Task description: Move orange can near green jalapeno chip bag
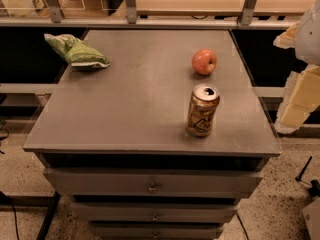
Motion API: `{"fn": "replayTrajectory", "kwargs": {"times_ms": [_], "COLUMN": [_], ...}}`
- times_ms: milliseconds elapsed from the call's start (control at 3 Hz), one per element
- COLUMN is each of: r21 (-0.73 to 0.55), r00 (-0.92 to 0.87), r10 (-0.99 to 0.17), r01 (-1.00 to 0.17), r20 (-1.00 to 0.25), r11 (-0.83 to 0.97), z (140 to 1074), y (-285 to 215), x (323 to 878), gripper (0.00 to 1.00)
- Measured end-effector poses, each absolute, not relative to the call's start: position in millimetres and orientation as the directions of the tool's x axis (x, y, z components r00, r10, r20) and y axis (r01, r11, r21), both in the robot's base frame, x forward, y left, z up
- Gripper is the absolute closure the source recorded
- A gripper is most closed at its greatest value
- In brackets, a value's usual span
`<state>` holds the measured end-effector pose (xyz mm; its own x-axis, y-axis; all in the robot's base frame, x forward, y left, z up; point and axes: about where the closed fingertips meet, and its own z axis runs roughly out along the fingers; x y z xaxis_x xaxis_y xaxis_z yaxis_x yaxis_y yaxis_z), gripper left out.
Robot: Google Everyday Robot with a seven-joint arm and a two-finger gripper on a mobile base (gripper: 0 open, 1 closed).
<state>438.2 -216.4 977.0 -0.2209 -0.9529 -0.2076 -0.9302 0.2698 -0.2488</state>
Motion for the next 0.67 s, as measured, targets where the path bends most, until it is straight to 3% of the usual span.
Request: {"fn": "replayTrajectory", "kwargs": {"times_ms": [667], "r21": [-0.238], "r00": [-0.219], "r10": [-0.936], "r01": [-0.928], "r20": [-0.276], "r11": [0.288], "z": [963.1], "y": [-210.0], "x": [442.6], "gripper": [0.0]}}
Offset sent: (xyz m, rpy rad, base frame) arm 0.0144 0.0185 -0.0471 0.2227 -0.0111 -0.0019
